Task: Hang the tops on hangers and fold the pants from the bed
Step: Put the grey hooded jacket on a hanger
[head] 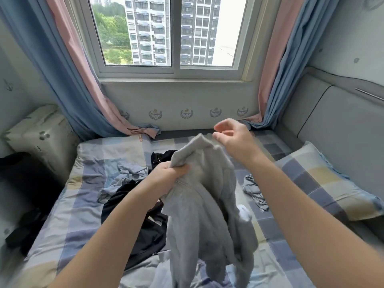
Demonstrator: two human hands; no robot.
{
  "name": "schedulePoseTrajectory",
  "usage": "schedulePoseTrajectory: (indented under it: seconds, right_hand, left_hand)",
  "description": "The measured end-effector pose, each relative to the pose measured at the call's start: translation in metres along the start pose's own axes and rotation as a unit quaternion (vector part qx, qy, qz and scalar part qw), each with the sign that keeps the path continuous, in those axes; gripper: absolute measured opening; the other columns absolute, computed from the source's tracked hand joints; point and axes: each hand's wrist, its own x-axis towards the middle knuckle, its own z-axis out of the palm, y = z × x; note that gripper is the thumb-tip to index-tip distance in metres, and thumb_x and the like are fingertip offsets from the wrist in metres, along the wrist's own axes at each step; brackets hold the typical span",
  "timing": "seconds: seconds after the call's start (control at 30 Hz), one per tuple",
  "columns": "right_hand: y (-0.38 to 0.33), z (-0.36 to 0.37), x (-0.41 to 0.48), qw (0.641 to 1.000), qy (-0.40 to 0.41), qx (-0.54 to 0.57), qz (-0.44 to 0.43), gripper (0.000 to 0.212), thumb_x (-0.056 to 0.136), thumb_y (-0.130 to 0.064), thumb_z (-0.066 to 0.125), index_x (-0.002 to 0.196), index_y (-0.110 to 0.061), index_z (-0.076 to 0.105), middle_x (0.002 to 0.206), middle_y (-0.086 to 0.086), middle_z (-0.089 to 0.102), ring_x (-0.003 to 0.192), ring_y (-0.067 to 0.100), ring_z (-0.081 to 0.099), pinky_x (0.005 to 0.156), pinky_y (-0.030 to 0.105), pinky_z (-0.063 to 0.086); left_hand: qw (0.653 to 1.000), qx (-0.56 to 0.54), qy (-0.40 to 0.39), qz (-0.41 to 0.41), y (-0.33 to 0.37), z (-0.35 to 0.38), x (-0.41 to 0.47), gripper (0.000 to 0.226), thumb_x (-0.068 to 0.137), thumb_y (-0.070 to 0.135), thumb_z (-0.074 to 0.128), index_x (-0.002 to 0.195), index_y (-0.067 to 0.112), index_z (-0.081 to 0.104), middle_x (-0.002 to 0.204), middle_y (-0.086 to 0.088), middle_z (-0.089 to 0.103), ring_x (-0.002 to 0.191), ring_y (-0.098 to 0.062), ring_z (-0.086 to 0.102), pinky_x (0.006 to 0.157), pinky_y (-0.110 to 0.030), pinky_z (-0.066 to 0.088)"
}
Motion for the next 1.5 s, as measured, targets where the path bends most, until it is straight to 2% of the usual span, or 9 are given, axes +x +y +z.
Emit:
schedulePoseTrajectory:
  seconds: [0.17,0.43,0.67,0.73,0.87,1.07,1.23,1.37,1.5]
  right_hand:
    - [0.028,0.021,-0.064,0.993,-0.112,0.012,0.032,0.003,0.093,-0.017,0.069,0.094,-0.020,0.070,0.088,-0.006,0.073,0.080,0.002,0.068,0.073,0.017,0.054]
    - [0.074,0.080,-0.128,0.960,-0.240,0.101,0.107,0.034,0.081,-0.030,0.077,0.113,-0.031,0.067,0.115,-0.009,0.071,0.116,0.011,0.064,0.102,0.038,0.051]
    - [0.092,0.122,-0.136,0.956,-0.249,0.045,0.150,0.018,0.073,-0.045,0.061,0.088,-0.041,0.068,0.086,-0.020,0.071,0.082,-0.004,0.065,0.066,0.012,0.047]
    - [0.105,0.127,-0.140,0.949,-0.265,-0.012,0.172,0.022,0.077,-0.037,0.062,0.095,-0.027,0.070,0.088,-0.011,0.073,0.084,0.006,0.066,0.067,0.021,0.053]
    - [0.135,0.121,-0.143,0.945,-0.248,-0.052,0.205,0.019,0.086,-0.015,0.057,0.098,-0.010,0.069,0.098,0.010,0.074,0.098,0.028,0.068,0.084,0.043,0.056]
    - [0.141,0.086,-0.122,0.968,-0.154,-0.025,0.195,0.025,0.097,-0.017,0.060,0.072,-0.020,0.058,0.061,-0.012,0.057,0.062,0.009,0.049,0.058,0.028,0.040]
    - [0.096,0.071,-0.107,0.986,-0.129,0.037,0.099,0.018,0.099,-0.021,0.061,0.087,-0.008,0.063,0.073,0.009,0.060,0.066,0.012,0.052,0.064,0.032,0.040]
    - [0.054,0.065,-0.099,0.985,-0.159,0.056,0.023,0.028,0.100,-0.023,0.060,0.081,-0.003,0.056,0.066,-0.003,0.045,0.060,0.010,0.040,0.059,0.027,0.034]
    - [0.025,0.058,-0.097,0.976,-0.200,0.080,-0.025,0.039,0.099,-0.024,0.062,0.069,-0.004,0.046,0.060,-0.009,0.036,0.055,0.008,0.032,0.051,0.021,0.027]
  left_hand:
    - [0.988,0.148,0.034,-0.028,-0.026,-0.001,-0.002,0.019,0.098,0.025,0.059,0.099,0.021,0.078,0.103,-0.005,0.076,0.102,-0.020,0.069,0.095,-0.039,0.055]
    - [0.990,-0.110,0.032,-0.083,-0.028,0.002,-0.011,0.024,0.099,0.031,0.062,0.092,0.008,0.065,0.082,-0.014,0.066,0.077,-0.026,0.067,0.073,-0.036,0.054]
    - [0.981,-0.182,0.022,-0.069,-0.020,-0.001,-0.026,0.015,0.091,0.030,0.071,0.087,0.015,0.070,0.081,-0.005,0.072,0.075,-0.018,0.074,0.063,-0.030,0.059]
    - [0.982,-0.181,0.016,-0.059,-0.017,-0.010,-0.028,0.016,0.093,0.030,0.070,0.088,0.015,0.069,0.079,-0.005,0.073,0.073,-0.017,0.074,0.060,-0.028,0.058]
    - [0.989,-0.134,0.039,-0.052,-0.021,-0.033,-0.028,0.026,0.094,0.031,0.068,0.105,0.006,0.069,0.088,-0.009,0.074,0.080,-0.020,0.074,0.062,-0.029,0.058]
    - [0.967,0.134,0.215,-0.036,-0.058,-0.055,-0.018,0.016,0.090,0.034,0.072,0.086,0.019,0.068,0.086,0.002,0.068,0.083,-0.014,0.064,0.064,-0.026,0.046]
    - [0.939,0.277,0.186,-0.081,-0.080,-0.052,-0.012,0.067,0.081,0.042,0.076,0.134,0.015,0.045,0.131,-0.005,0.052,0.125,-0.028,0.050,0.105,-0.044,0.043]
    - [0.914,0.388,0.101,0.058,-0.072,-0.032,-0.011,0.080,0.077,0.040,0.079,0.148,0.030,0.043,0.153,0.001,0.040,0.142,-0.023,0.034,0.114,-0.046,0.034]
    - [0.945,0.272,-0.028,0.180,-0.068,-0.011,-0.010,0.046,0.084,0.020,0.072,0.124,0.040,0.059,0.112,0.014,0.067,0.105,-0.007,0.062,0.089,-0.038,0.051]
